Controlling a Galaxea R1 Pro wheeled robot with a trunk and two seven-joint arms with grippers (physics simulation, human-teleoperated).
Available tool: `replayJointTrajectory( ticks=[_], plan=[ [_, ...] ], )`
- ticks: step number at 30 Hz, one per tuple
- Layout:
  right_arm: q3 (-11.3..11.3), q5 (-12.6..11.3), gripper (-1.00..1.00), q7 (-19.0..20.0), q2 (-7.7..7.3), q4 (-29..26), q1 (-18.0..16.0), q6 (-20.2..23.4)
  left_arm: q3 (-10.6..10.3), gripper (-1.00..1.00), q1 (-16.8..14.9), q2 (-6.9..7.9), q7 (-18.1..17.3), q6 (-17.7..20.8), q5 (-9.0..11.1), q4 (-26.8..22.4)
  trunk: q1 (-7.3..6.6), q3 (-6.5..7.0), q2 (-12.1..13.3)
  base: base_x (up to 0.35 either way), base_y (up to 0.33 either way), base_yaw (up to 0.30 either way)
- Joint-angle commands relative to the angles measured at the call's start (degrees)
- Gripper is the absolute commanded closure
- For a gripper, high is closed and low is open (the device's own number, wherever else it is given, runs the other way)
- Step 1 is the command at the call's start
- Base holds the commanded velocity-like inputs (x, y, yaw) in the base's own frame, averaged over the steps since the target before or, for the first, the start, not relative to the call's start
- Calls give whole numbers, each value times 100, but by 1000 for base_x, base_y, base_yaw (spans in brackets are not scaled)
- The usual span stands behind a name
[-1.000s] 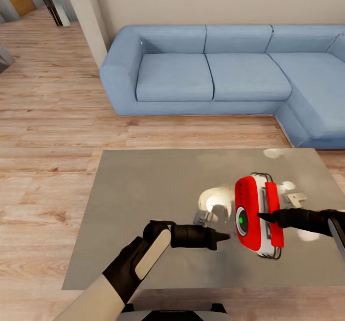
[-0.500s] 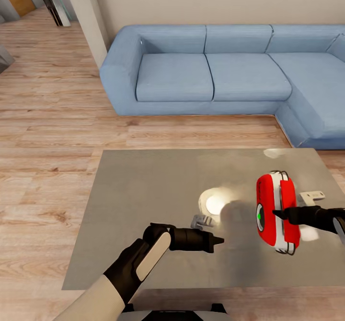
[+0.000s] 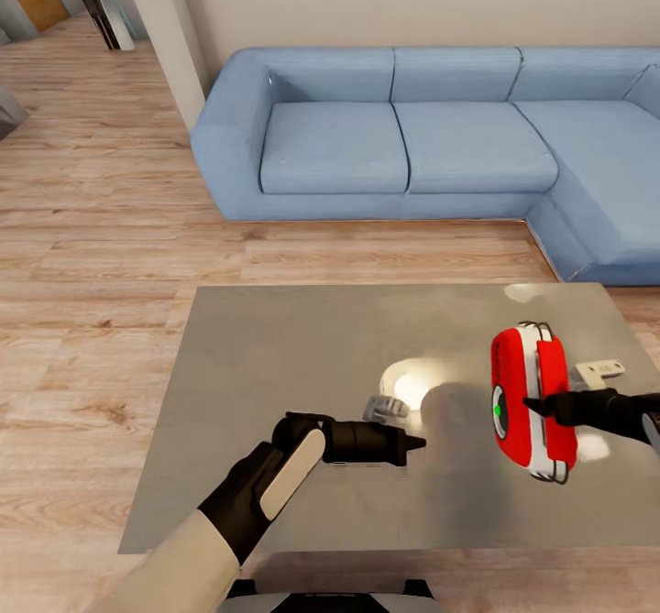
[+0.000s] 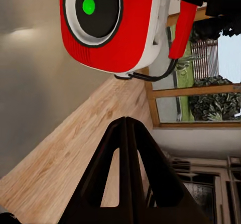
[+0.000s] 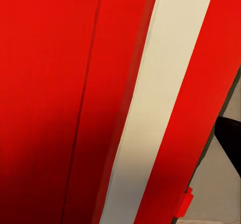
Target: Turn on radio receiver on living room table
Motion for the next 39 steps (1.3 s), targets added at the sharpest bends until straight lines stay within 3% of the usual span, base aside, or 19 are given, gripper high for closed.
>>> replayJointTrajectory(
  ticks=[1, 10, 24, 32, 33, 34, 37, 39],
  plan=[
    [5, 15, 100, 0, 33, 33, -1, 0, 4, 100, -27, 0, -26, -5, -3, 33, -1, 0, 0, 0, 0, 0],
    [-4, 112, 100, 16, 302, 334, 3, 0, -18, 100, 101, 65, -73, -73, -37, 326, -1, 0, 0, 0, 0, 0],
    [-57, 120, 100, 39, 197, 373, 3, 0, -39, 100, 106, 59, -64, -76, -43, 779, -1, 0, 0, 0, 0, 0],
    [-65, -38, 100, 233, -61, 532, -86, 0, -39, 100, 113, 51, -65, -68, -43, 839, -1, 0, 0, 0, 0, 0],
    [-57, -133, 100, 561, -642, 729, -301, 0, -39, 100, 113, 51, -65, -68, -43, 839, -1, 0, 0, 0, 0, 0],
    [-43, -144, 100, 706, -765, 920, -455, 0, -38, 100, 113, 51, -65, -68, -43, 839, -1, 0, 0, 0, 0, 0],
    [33, -149, 100, 881, -945, 1384, -770, 0, -34, 100, 114, 51, -60, -67, -43, 842, -1, 0, 0, 0, 0, 0],
    [379, -136, 100, 953, -1023, 1793, -1013, 0, -32, 100, 114, 53, -58, -67, -43, 846, -1, 0, 0, 0, 0, 0]
  ],
)
